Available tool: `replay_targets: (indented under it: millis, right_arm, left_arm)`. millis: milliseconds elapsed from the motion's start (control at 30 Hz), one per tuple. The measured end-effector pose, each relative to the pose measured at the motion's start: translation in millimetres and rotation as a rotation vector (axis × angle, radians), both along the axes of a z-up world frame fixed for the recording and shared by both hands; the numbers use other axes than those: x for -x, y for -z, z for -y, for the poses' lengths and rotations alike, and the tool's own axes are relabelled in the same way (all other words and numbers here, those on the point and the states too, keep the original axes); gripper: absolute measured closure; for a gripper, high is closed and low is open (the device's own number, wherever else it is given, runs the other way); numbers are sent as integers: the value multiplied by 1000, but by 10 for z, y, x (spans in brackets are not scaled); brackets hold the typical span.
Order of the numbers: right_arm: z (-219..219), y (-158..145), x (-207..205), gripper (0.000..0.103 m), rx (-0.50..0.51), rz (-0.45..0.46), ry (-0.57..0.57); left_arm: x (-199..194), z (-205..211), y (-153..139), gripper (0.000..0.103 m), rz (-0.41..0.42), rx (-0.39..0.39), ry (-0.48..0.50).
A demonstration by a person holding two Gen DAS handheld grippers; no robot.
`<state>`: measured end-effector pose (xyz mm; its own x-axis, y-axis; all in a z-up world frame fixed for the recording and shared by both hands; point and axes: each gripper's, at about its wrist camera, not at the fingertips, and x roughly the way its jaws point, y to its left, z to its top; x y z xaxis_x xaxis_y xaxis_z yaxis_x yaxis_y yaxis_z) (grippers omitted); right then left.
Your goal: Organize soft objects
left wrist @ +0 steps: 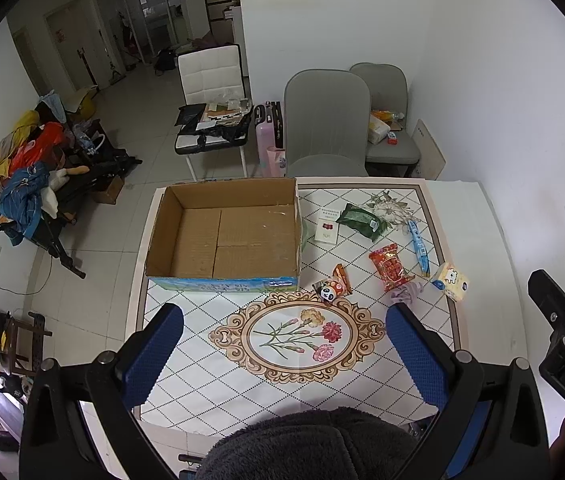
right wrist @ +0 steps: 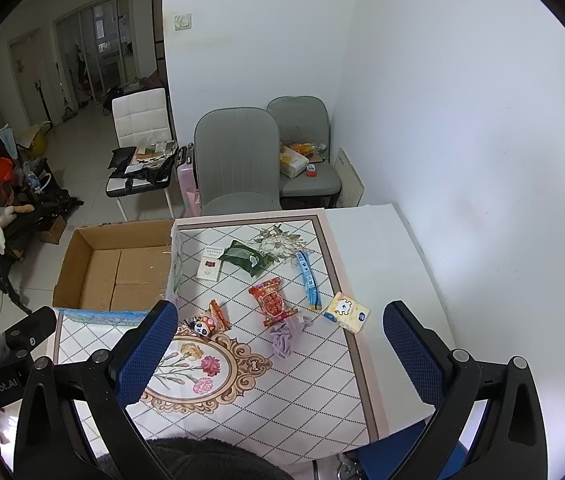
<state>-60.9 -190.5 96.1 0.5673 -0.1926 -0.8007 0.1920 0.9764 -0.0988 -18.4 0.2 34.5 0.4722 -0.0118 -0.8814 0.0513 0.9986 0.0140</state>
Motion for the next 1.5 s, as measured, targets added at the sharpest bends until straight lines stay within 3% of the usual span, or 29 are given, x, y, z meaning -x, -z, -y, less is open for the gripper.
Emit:
replay_targets:
  millis: [1300,1500]
  right_arm:
    - [-42,31,24,0,-10,-7,-2]
    - [185,203,-56,0,-61,-56,38]
  left_arm:
    - [70,-40,39,0,-7,10,1]
    - [-69,50,224,0,-63,13,37]
